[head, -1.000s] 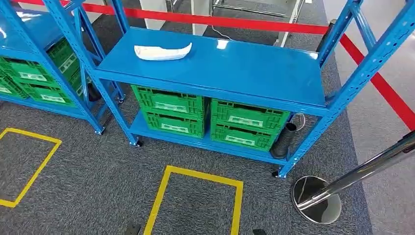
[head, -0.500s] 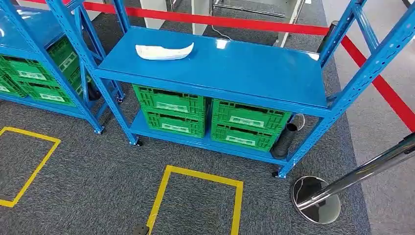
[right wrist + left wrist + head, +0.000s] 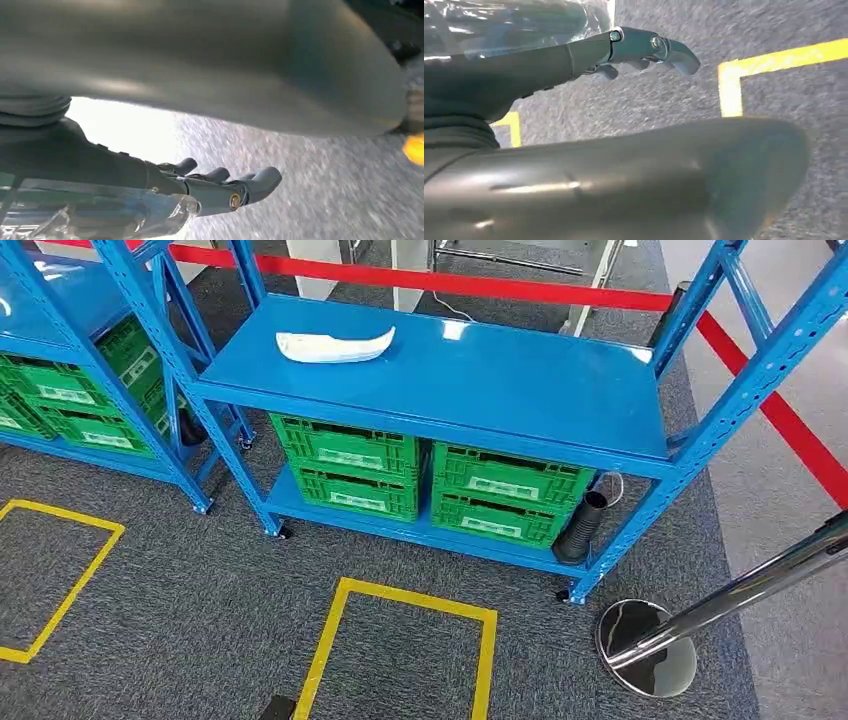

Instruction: Take the parts from the cabinet and place them on the table.

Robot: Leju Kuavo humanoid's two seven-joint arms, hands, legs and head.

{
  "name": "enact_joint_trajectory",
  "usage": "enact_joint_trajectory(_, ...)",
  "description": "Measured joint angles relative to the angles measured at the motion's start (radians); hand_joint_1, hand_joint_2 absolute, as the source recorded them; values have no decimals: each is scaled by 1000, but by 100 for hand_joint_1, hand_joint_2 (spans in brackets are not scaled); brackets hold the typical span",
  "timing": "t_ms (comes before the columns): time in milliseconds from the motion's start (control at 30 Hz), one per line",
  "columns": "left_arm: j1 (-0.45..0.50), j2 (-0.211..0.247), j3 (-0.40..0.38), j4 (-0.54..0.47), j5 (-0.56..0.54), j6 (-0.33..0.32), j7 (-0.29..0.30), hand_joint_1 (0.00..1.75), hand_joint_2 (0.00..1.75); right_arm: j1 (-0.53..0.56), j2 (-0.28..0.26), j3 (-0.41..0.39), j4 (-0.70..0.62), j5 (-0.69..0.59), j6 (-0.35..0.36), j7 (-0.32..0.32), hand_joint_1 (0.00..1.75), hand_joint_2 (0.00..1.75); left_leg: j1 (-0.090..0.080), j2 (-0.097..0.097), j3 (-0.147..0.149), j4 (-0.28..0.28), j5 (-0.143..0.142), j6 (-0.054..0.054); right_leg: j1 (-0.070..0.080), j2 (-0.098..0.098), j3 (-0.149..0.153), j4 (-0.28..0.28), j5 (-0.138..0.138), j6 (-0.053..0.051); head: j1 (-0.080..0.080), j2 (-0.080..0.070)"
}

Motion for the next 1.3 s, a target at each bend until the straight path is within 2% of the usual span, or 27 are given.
enact_joint_trajectory(133,-78,-5,-26,-18,-128,18,-29,0,0,-10,-20,49,0,0,-10,-13,0,0,0,0,0,0,1,0,0,0,1,0,1,0,0,0)
enact_joint_trajectory(333,-171,-16,-27,-40,-279,35,-33,0,0,-12,-24,98,0,-24,14,-24,0,0,0,0,1,0,1,0,0,0,0,0,1,0,0,0)
enact_joint_trajectory(467,-267,-16,-23,-58,-408,43,-15,0,0,-17,-16,123,0,-42,36,-48,0,0,0,-1,1,0,2,-1,0,-1,1,1,1,0,0,0)
enact_joint_trajectory(633,-327,-17,-12,-76,-521,60,11,0,0,-18,-13,152,3,-47,39,-53,0,0,0,0,1,0,2,-1,0,0,1,1,1,0,0,0)
enact_joint_trajectory(967,-482,-24,-19,-104,-877,54,164,0,0,-27,-3,226,7,-11,82,-18,0,0,0,0,1,0,2,-1,0,0,1,1,1,0,0,0)
enact_joint_trajectory(1133,-569,-29,-53,-116,-1126,18,255,0,0,-28,3,249,7,-11,85,-21,0,0,0,0,1,0,2,-1,0,0,1,1,1,0,0,0)
enact_joint_trajectory(1233,-610,-31,-74,-126,-1217,-15,290,0,0,-28,3,262,7,-11,79,-29,0,0,0,0,1,0,2,-1,0,0,1,1,1,0,0,0)
enact_joint_trajectory(1300,-630,-31,-84,-129,-1233,-21,298,0,0,-29,3,267,8,-11,77,-31,0,0,0,0,1,0,2,-1,0,0,1,1,1,0,0,0)
